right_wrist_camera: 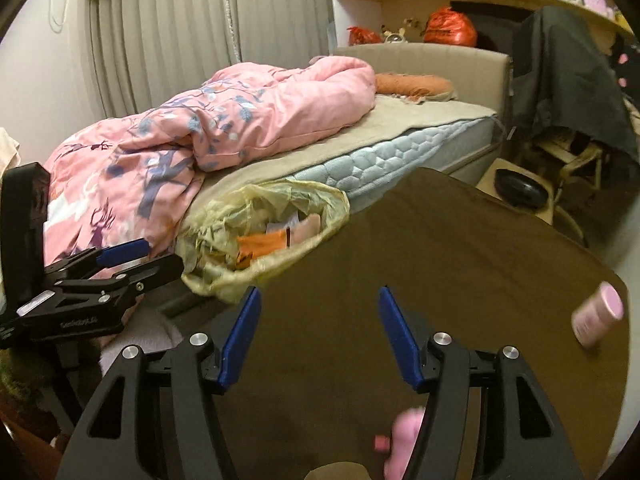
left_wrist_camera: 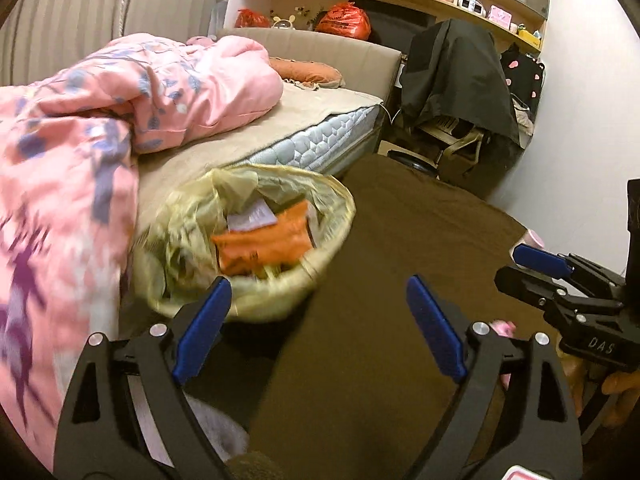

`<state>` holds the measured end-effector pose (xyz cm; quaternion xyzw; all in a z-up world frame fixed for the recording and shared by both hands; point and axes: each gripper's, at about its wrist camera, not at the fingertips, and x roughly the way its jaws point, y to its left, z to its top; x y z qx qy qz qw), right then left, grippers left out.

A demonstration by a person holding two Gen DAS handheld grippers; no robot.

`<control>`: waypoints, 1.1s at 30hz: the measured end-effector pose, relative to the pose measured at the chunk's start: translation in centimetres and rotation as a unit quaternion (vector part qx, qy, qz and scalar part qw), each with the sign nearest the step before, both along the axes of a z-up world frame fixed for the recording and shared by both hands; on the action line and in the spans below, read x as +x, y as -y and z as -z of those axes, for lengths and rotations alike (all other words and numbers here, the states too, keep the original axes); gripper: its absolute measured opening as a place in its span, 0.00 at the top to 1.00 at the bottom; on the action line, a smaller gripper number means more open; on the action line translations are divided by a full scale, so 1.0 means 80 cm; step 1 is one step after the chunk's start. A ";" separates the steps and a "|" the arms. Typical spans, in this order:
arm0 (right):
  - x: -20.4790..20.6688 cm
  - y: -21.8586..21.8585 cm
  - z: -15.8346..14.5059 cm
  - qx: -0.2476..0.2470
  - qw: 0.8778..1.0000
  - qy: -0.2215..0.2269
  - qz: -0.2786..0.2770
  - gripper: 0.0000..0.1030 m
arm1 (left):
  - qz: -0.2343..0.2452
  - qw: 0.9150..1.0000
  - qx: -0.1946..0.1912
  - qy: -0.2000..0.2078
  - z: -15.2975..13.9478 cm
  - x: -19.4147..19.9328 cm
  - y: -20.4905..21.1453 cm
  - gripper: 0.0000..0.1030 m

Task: Collect trash
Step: 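Move both tools back over the table toward the pink caterpillar toy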

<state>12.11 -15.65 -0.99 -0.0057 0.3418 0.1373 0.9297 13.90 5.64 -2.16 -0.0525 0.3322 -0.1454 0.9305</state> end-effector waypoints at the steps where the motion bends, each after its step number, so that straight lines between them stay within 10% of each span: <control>1: -0.014 0.002 0.000 -0.002 1.000 0.003 0.002 0.44 | -0.004 1.000 -0.001 0.000 -0.001 -0.016 0.004 0.18; 17: -0.157 0.047 0.017 0.027 0.998 0.040 0.042 0.44 | -0.035 0.991 0.108 0.067 -0.028 -0.154 0.059 0.18; 33: -0.189 0.033 0.009 0.021 0.997 0.066 0.043 0.44 | -0.059 0.990 0.108 0.069 -0.040 -0.181 0.040 0.18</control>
